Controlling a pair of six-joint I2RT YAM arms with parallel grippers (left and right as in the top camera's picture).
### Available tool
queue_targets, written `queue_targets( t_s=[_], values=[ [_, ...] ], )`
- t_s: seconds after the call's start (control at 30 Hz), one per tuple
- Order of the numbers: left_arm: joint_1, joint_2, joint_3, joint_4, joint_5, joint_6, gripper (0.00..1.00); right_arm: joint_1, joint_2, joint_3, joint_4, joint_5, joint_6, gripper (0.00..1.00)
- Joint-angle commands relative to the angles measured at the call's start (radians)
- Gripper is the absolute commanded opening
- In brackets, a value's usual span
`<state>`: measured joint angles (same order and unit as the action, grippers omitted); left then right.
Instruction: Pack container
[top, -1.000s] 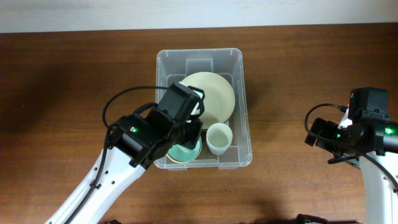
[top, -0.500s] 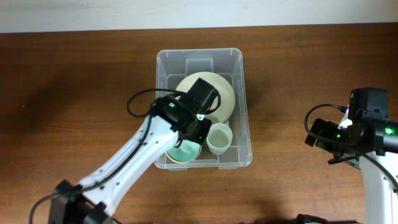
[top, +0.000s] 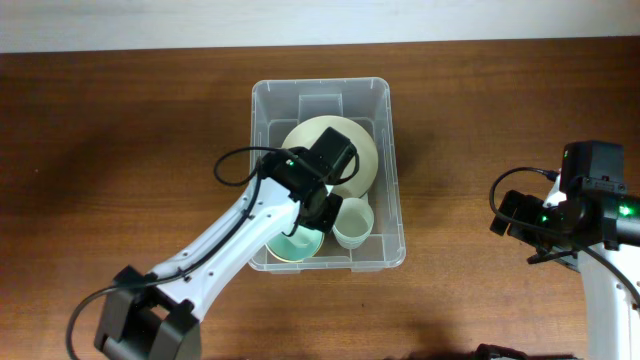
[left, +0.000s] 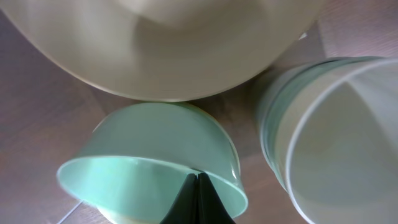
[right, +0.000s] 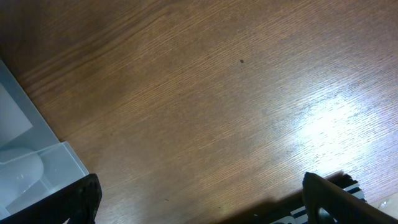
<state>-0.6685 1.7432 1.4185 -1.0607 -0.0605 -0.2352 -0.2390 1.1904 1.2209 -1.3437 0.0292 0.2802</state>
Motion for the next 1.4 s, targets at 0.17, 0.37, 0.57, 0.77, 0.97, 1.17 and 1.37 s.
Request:
queue_targets(
  t_s=[0.17, 0.37, 0.57, 0.77, 0.97, 1.17, 1.37],
  values=[
    [-0.003, 0.058, 0.002, 0.036, -0.019, 0.006, 0.01, -0.003, 0.001, -0.001, -0.003, 0.013, -0.004, 0.99],
    [-0.003, 0.061, 0.002, 0.047, -0.062, 0.006, 0.01, -0.003, 0.001, -0.001, -0.003, 0.013, -0.004, 0.99],
    [-0.003, 0.030, 0.084, 0.002, -0.111, 0.006, 0.01, -0.003, 0.001, -0.001, -0.003, 0.013, -0.004, 0.99],
    [0.037, -0.003, 0.130, 0.006, -0.202, 0.006, 0.00, -0.003, 0.001, -0.001, -0.003, 0.013, -0.004, 0.99],
    [0.109, 0.002, 0.121, 0.004, -0.182, 0.006, 0.01, -0.003, 0.001, -0.001, -0.003, 0.013, -0.004, 0.99],
    [0.136, 0.011, 0.117, 0.005, -0.145, 0.006, 0.00, -0.003, 0.001, -0.001, -0.003, 0.013, -0.004, 0.99],
    [0.135, 0.034, 0.100, 0.005, -0.110, 0.006, 0.01, -0.003, 0.001, -0.001, -0.003, 0.013, -0.004, 0.99]
  ],
)
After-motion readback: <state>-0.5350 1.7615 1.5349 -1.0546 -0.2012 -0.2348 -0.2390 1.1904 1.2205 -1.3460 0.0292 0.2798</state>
